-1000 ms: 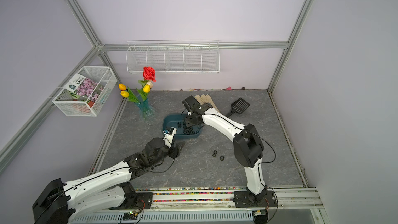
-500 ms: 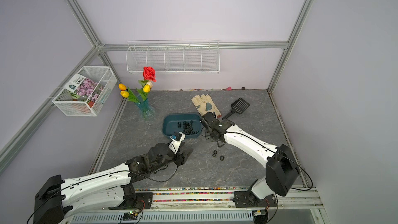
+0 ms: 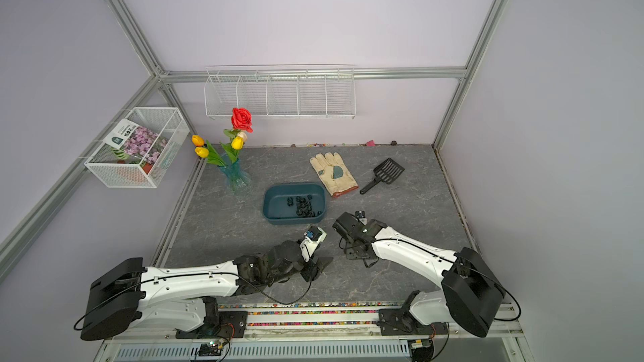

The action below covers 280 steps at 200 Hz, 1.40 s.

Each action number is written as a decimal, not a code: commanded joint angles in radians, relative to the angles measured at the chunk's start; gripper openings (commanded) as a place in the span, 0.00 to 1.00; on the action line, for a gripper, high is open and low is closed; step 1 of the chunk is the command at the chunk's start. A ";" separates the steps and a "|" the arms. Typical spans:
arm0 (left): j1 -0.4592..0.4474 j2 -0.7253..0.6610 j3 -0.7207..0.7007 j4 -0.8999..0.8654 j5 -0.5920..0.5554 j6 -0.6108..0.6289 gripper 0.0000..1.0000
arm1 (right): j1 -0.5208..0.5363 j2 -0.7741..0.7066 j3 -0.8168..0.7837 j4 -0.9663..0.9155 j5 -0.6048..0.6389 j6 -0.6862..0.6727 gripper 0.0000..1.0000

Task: Put the nuts on the desktop into the storage box
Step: Pick up the nut from the center of the board.

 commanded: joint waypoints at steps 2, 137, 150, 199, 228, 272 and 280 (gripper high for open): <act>-0.009 0.026 0.026 0.031 0.009 -0.017 0.65 | 0.009 0.019 -0.046 0.070 -0.024 0.047 0.48; -0.010 0.102 0.057 0.044 0.031 -0.028 0.65 | 0.009 0.093 -0.114 0.171 -0.035 0.060 0.44; -0.010 0.102 0.058 0.044 0.030 -0.026 0.65 | 0.009 0.091 -0.114 0.168 -0.028 0.060 0.41; -0.010 0.104 0.058 0.042 0.030 -0.026 0.65 | 0.003 0.095 -0.110 0.163 -0.014 0.053 0.32; -0.010 0.106 0.058 0.040 0.028 -0.026 0.65 | 0.001 0.106 -0.107 0.169 -0.017 0.049 0.28; -0.010 0.093 0.049 0.048 0.014 -0.029 0.65 | -0.001 0.100 -0.100 0.161 -0.010 0.040 0.17; -0.009 0.090 0.049 0.043 -0.001 -0.039 0.65 | -0.001 0.096 -0.096 0.155 -0.009 0.036 0.16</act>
